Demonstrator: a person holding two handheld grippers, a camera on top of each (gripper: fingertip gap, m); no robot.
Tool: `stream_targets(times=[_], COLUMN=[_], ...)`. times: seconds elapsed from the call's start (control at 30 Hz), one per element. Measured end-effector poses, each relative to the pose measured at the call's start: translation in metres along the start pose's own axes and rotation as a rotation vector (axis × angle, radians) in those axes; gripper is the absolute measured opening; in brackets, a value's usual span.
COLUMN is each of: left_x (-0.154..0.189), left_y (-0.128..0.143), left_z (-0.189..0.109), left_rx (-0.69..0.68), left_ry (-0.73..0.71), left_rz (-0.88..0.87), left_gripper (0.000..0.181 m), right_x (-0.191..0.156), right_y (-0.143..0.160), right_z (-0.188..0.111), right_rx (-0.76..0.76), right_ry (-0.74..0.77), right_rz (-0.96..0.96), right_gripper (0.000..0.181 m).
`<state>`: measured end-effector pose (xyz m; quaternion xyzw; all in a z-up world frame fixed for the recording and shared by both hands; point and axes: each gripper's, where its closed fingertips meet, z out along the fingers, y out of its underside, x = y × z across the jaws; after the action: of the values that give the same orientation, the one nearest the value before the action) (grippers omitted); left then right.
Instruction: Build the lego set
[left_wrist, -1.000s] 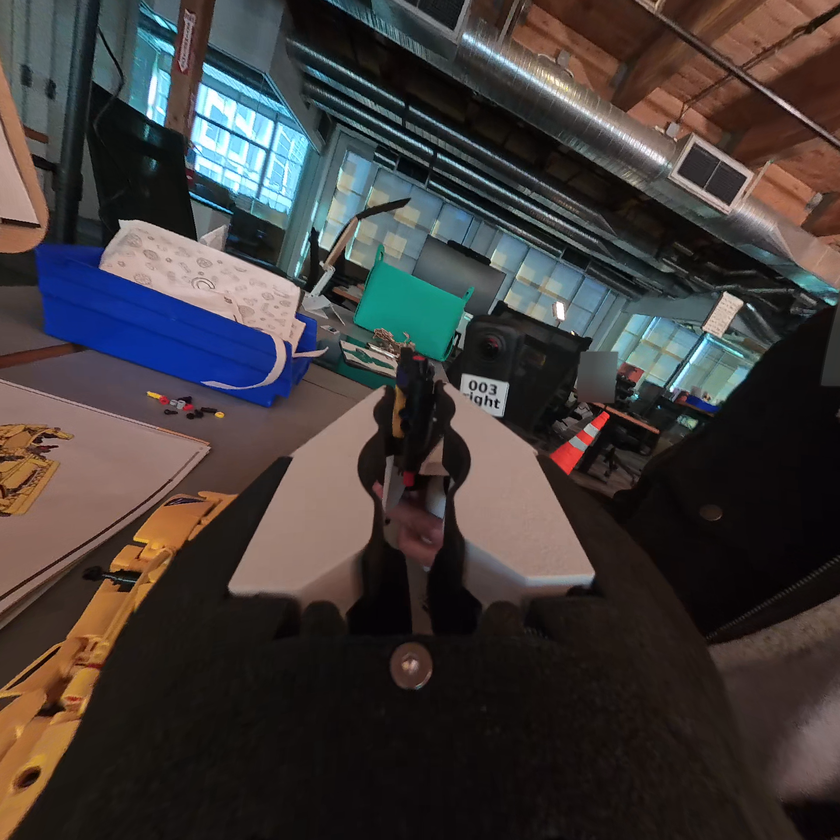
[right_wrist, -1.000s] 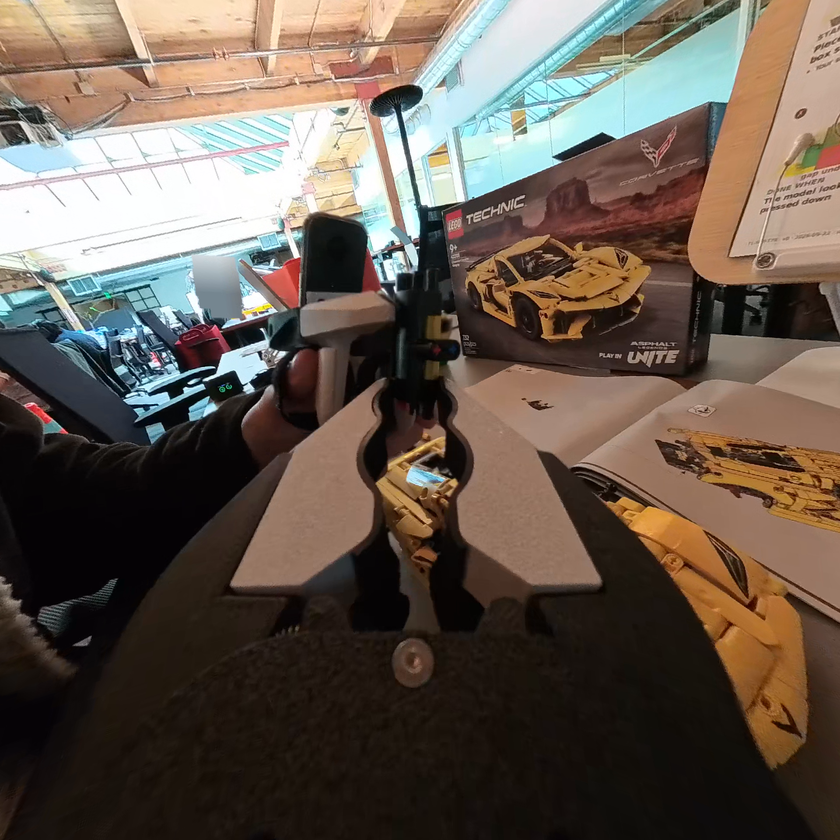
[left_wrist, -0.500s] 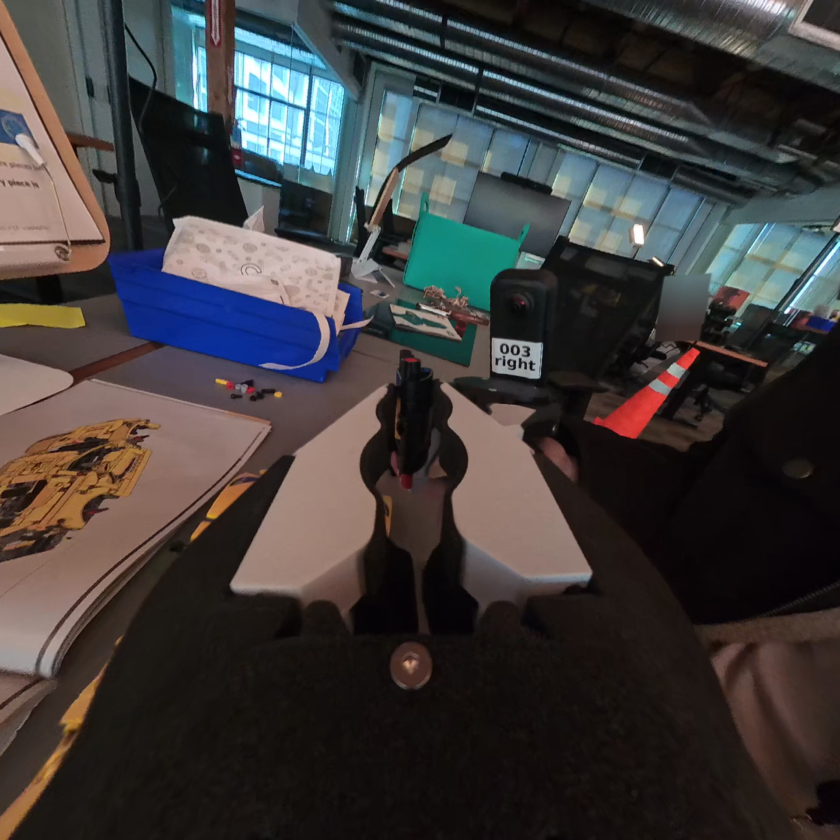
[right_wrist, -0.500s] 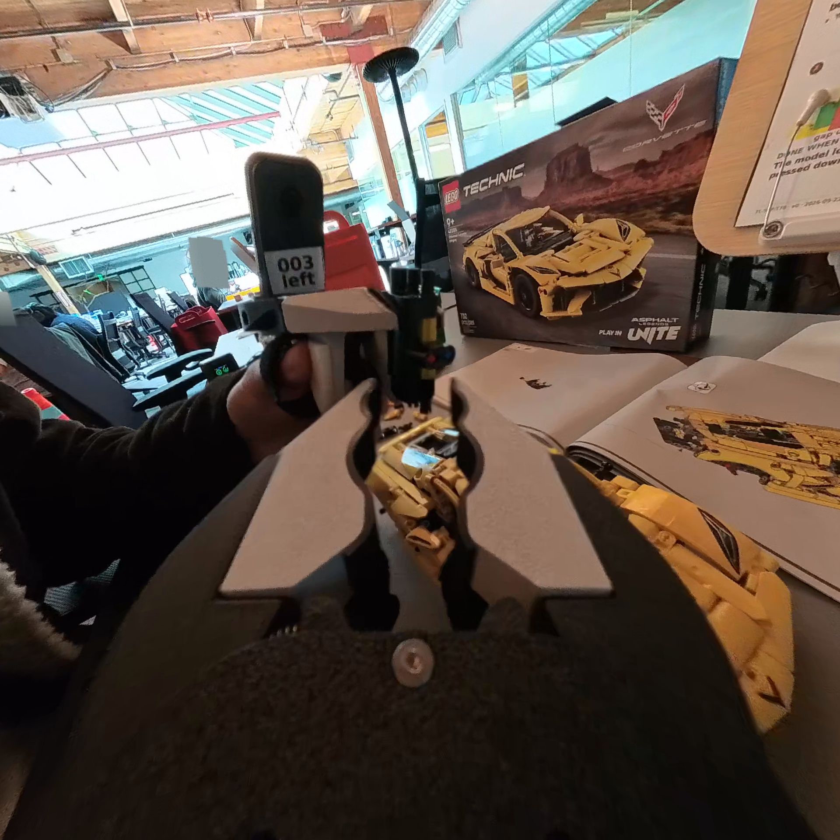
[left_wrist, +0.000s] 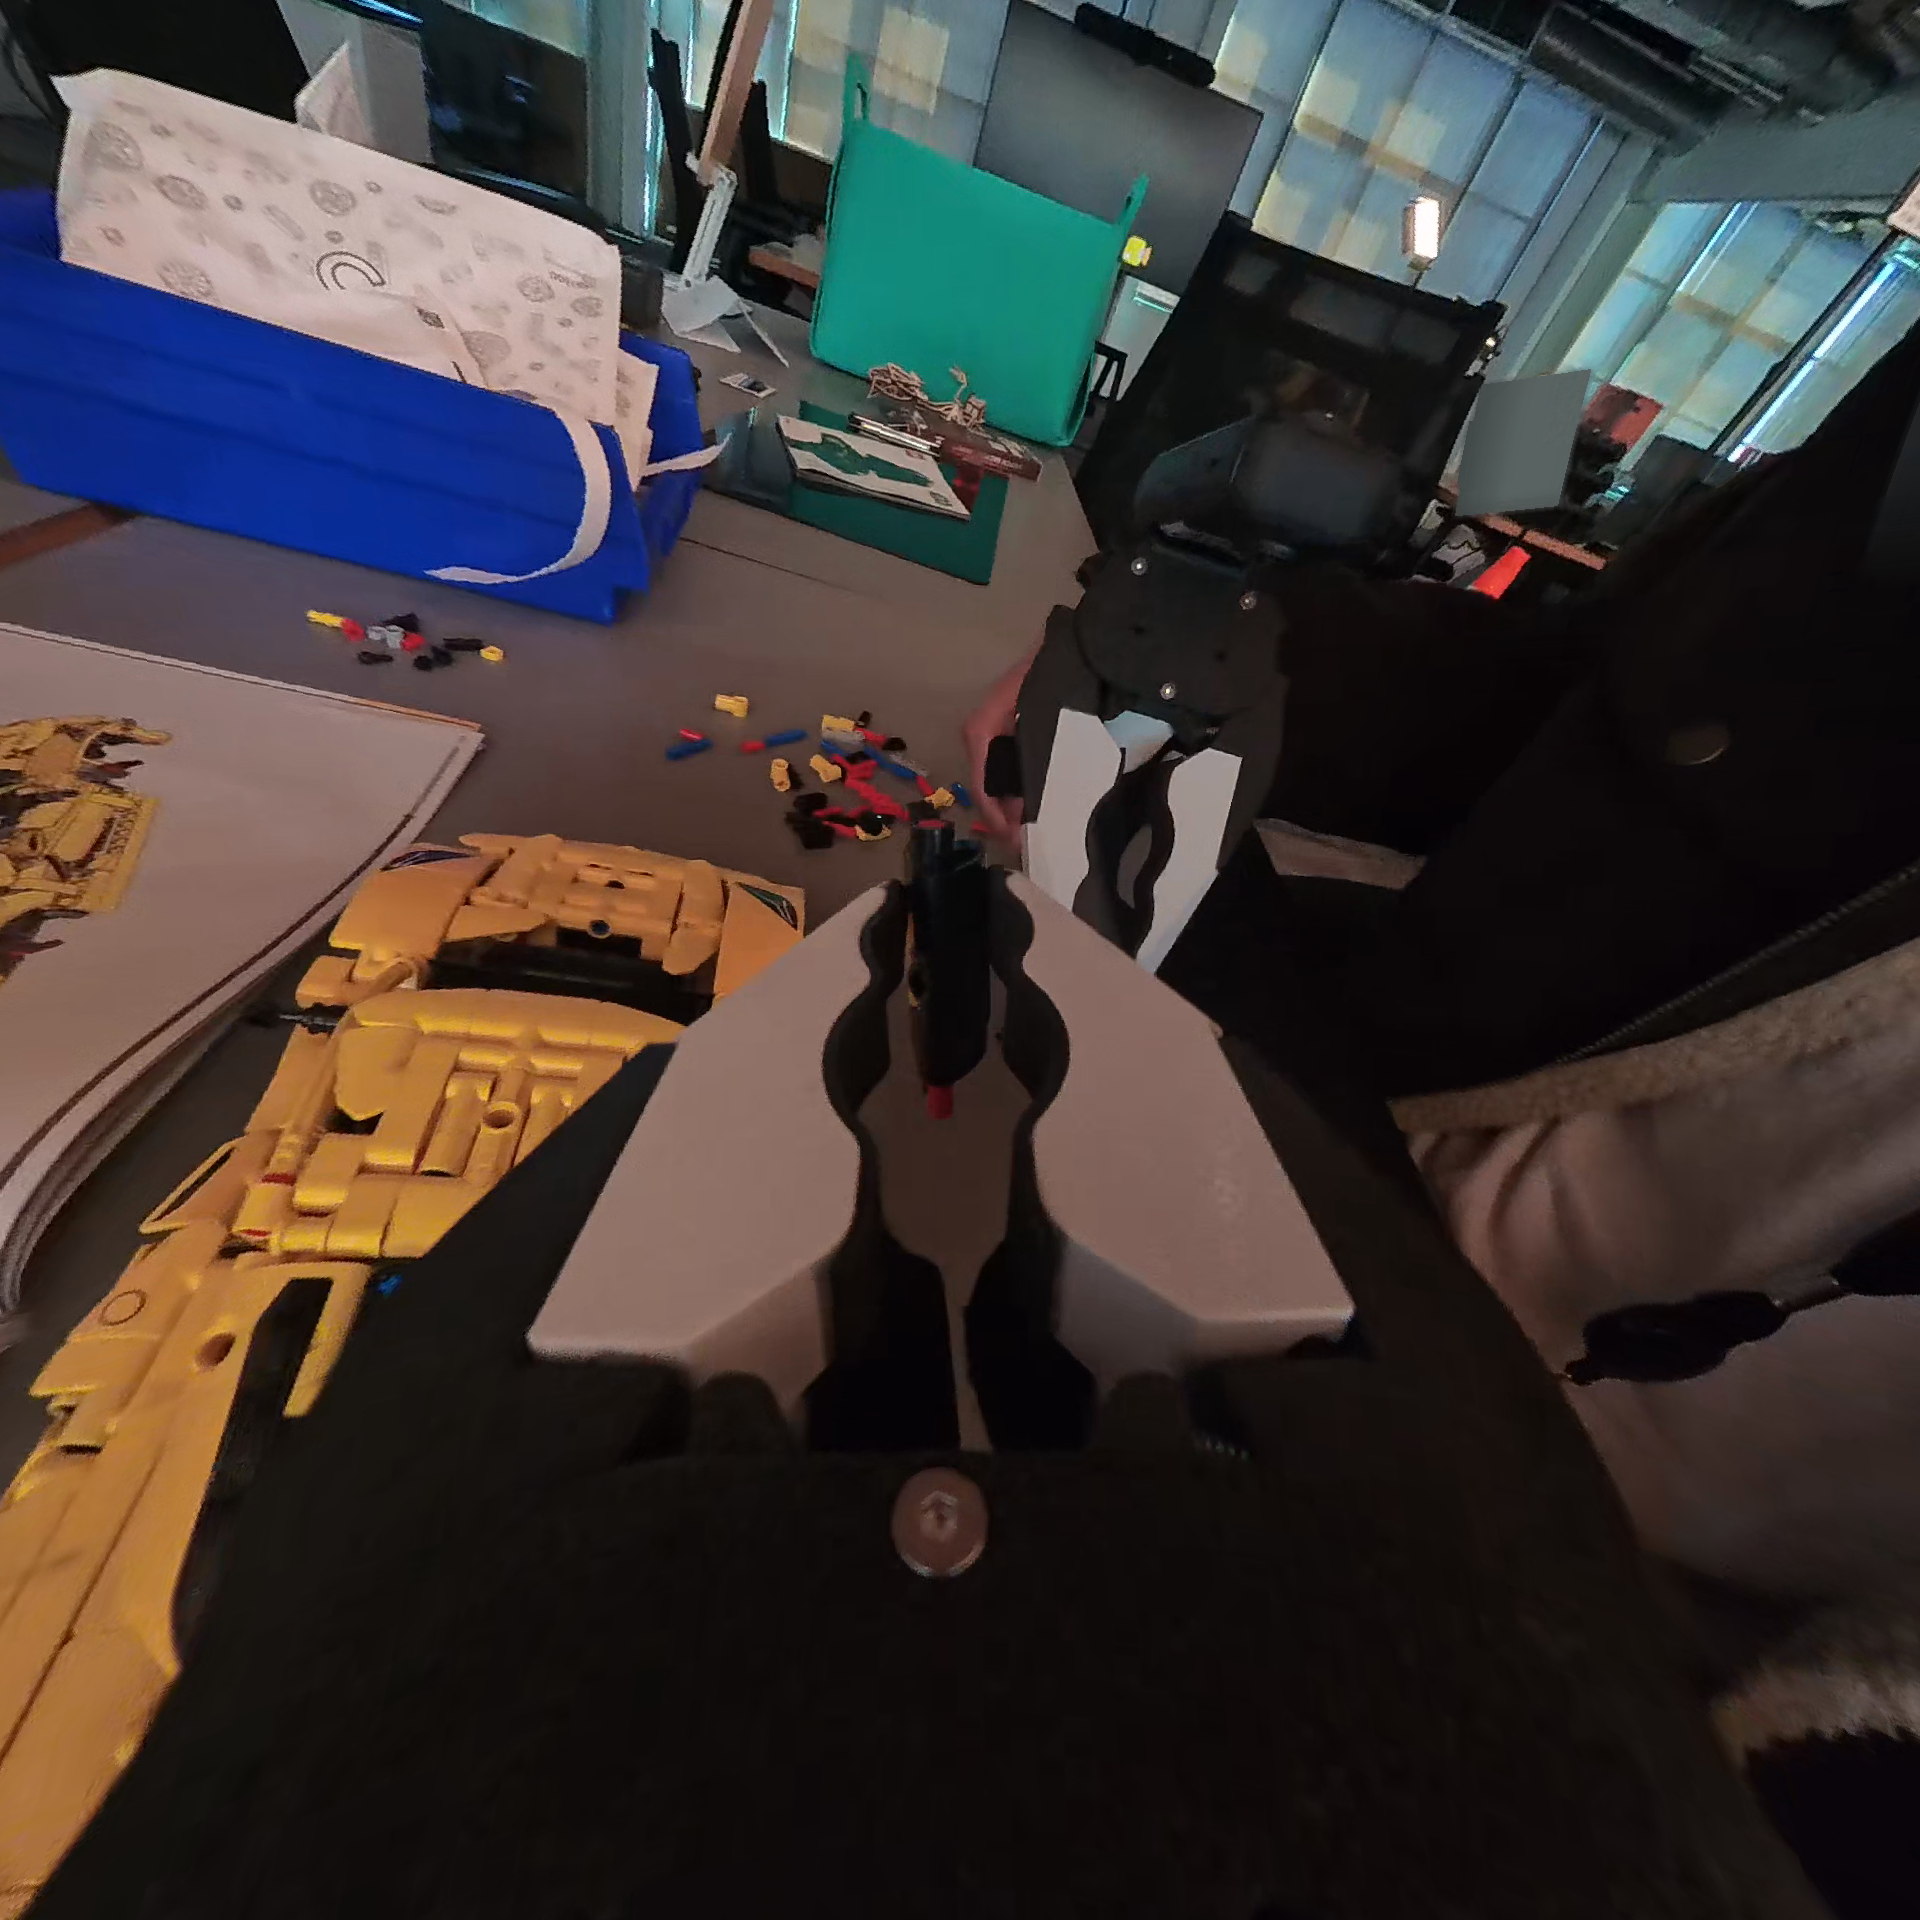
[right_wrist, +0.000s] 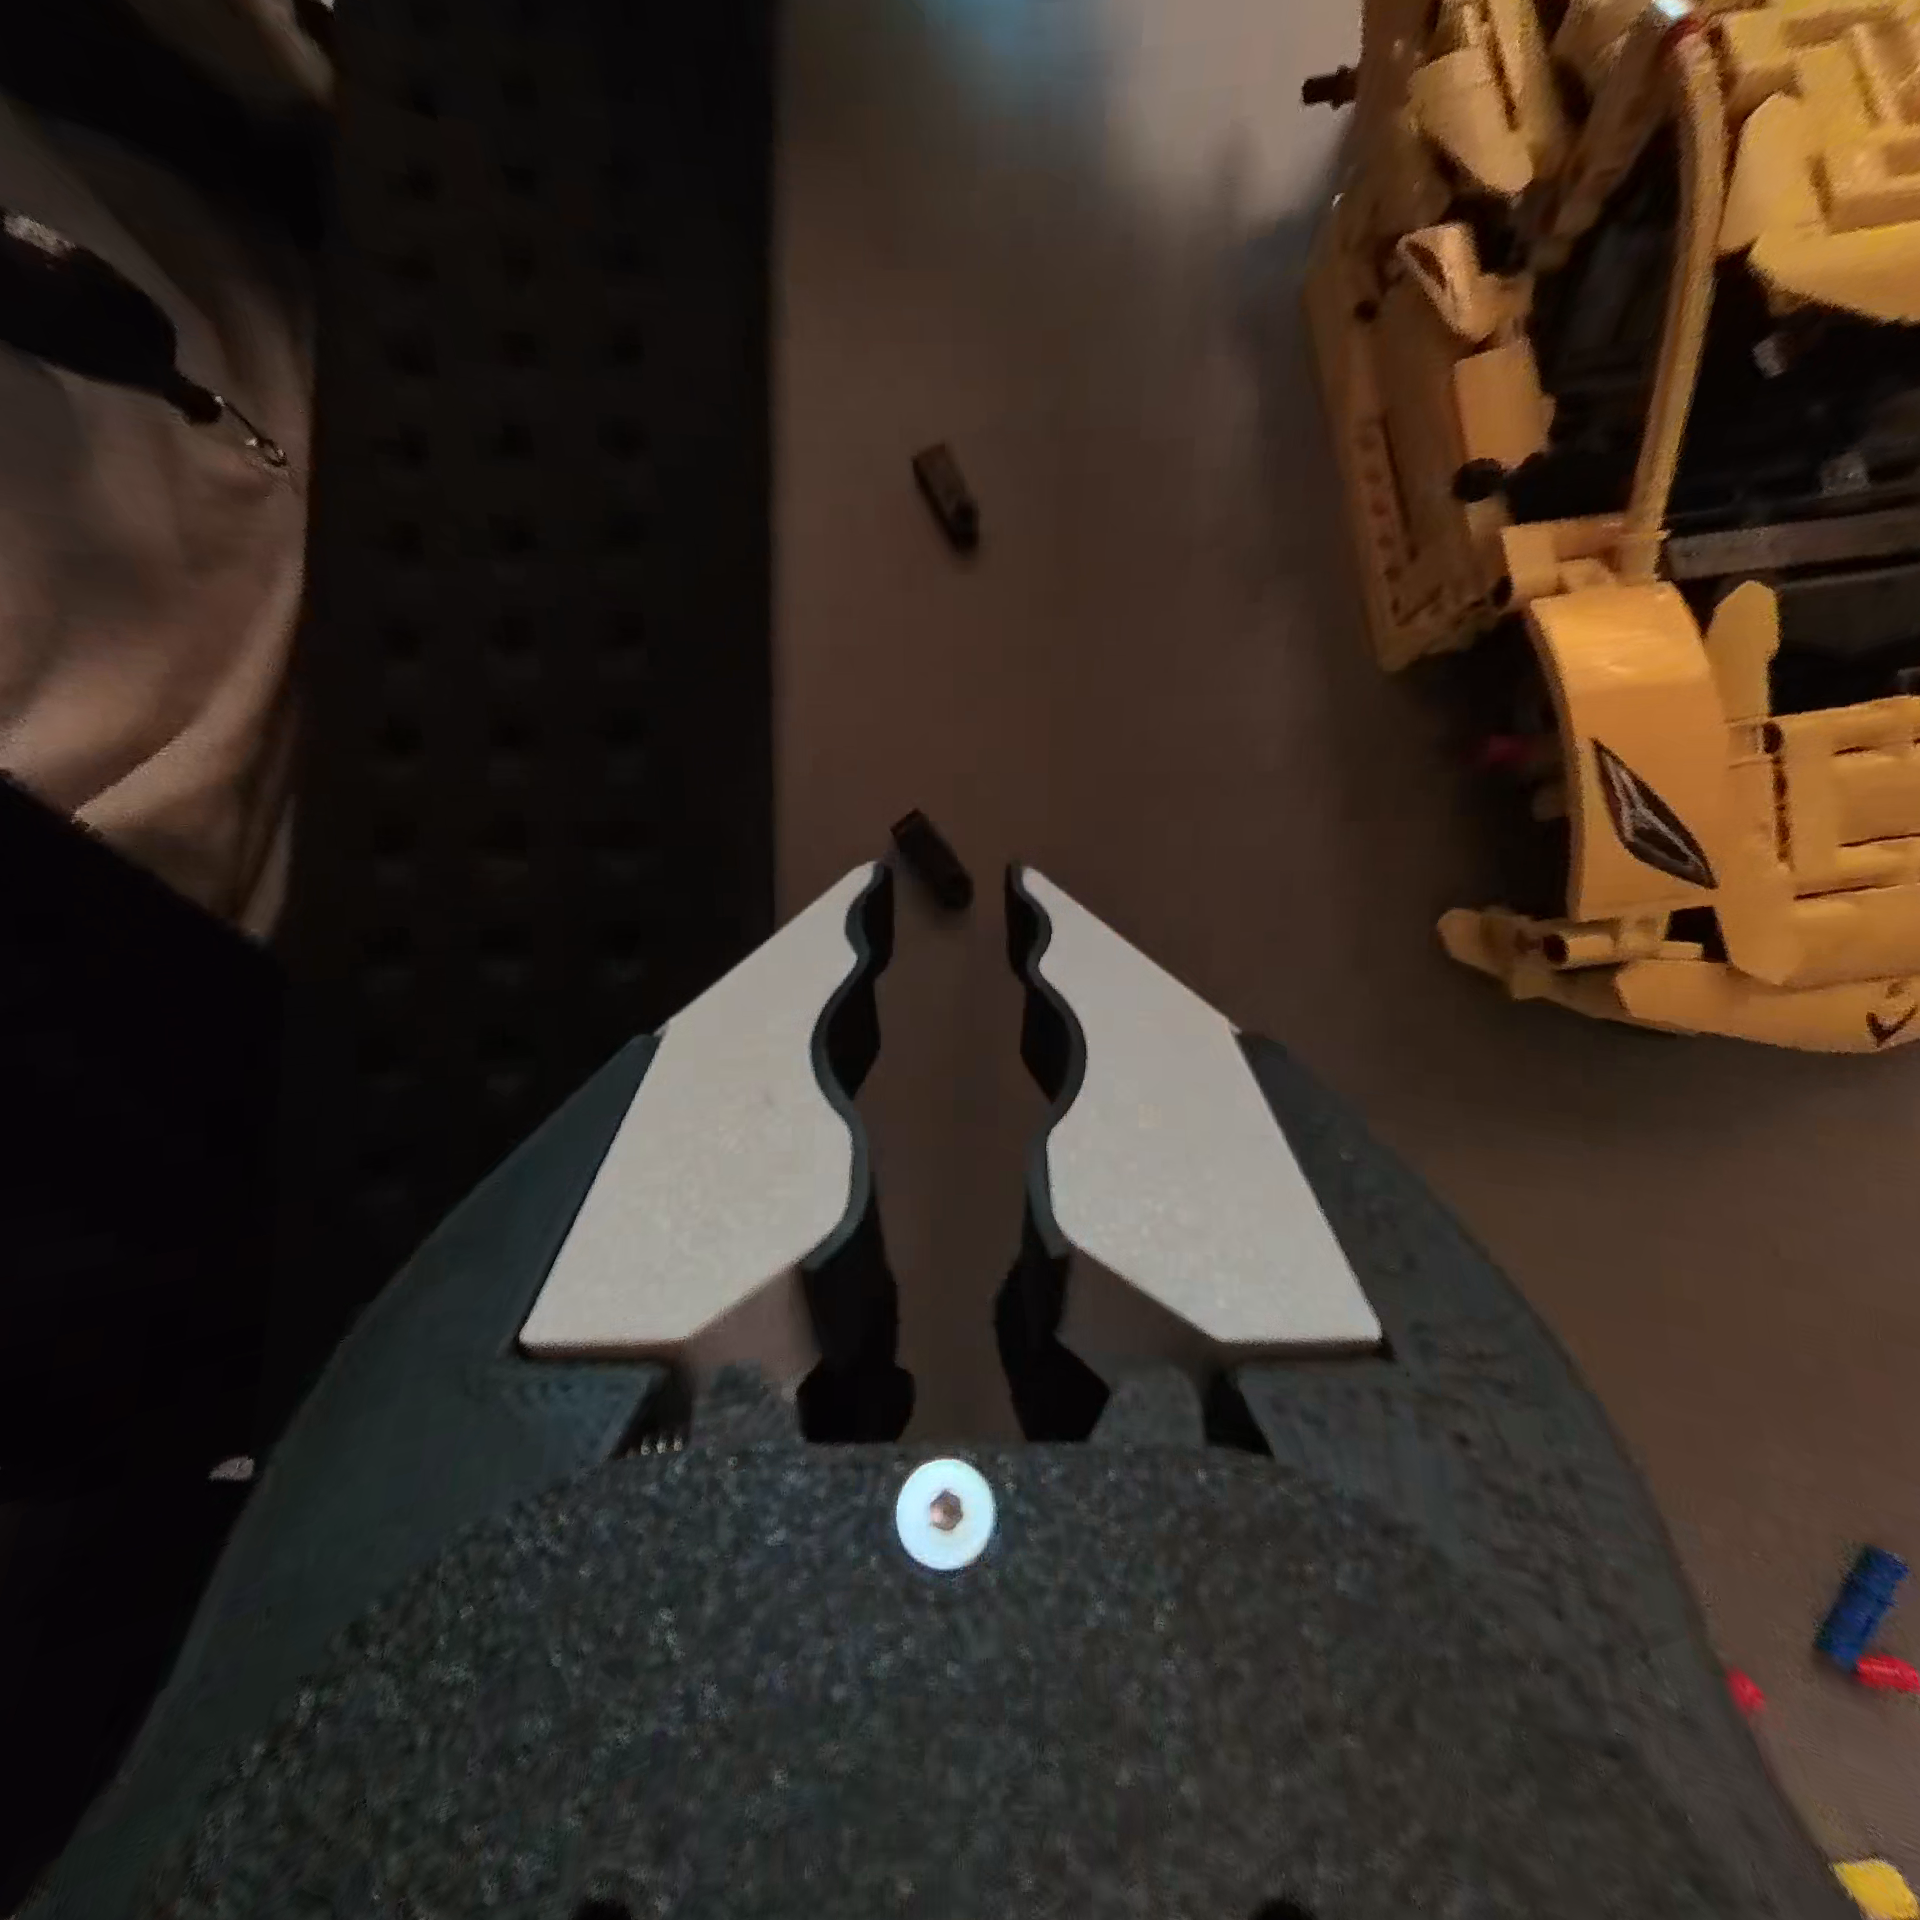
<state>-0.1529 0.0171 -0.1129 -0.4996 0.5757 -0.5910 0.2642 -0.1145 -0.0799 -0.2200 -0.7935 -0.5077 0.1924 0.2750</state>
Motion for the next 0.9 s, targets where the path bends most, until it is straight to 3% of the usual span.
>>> stream_targets(times=[0.03,0.37,0.5,0.6,0.77,0.9], left_x=[-0.001,0.005,0.008,0.011,0.011,0.011], left_y=[0.001,0.008,0.007,0.006,0.011,0.012], left_z=[0.001,0.007,0.008,0.01,0.015,0.016], left_rx=[-0.008,-0.05,-0.032,-0.012,-0.032,-0.046], left_ry=[-0.006,0.012,0.046,0.096,0.085,0.062], left_rz=[0.004,0.009,-0.063,-0.149,-0.159,-0.11], left_gripper=[0.015,0.015,0.015,0.015,0.015,0.015], right_x=[-0.002,0.001,0.004,0.027,0.078,0.081], right_y=[0.002,0.012,0.009,-0.017,-0.101,-0.116], right_z=[0.002,0.021,0.023,0.006,-0.069,-0.064], right_rx=[-0.009,-0.098,-0.099,0.001,0.303,0.202], right_ry=[-0.011,-0.042,-0.007,0.161,0.63,0.794], right_rz=[-0.003,-0.037,-0.087,-0.115,-0.092,-0.259], right_gripper=[0.02,0.016,0.013,0.01,0.005,0.005])
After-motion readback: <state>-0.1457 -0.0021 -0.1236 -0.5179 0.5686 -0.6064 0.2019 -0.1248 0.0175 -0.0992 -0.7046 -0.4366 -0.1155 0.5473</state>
